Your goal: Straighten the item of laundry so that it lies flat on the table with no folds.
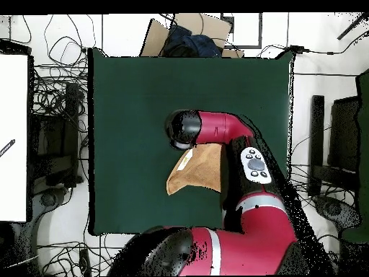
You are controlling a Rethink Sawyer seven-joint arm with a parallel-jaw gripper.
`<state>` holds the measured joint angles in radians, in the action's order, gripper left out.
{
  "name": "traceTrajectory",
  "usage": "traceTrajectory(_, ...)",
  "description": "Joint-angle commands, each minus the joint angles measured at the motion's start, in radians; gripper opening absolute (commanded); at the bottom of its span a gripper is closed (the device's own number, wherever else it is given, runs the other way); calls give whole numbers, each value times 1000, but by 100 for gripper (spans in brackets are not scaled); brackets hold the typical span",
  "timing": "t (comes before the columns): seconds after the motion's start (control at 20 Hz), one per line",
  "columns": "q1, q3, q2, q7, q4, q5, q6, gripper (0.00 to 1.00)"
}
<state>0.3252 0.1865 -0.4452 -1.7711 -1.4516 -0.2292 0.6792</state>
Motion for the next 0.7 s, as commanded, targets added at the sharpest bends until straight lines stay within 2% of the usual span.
traceTrajectory(0.05, 22, 92, 33, 20, -2, -4, -25, 100)
traceTrajectory(0.2, 37, 83, -6, 25, -36, -9, -16, 100)
traceTrajectory(0.7, 70, 97, -19, 43, -65, -16, -14, 100)
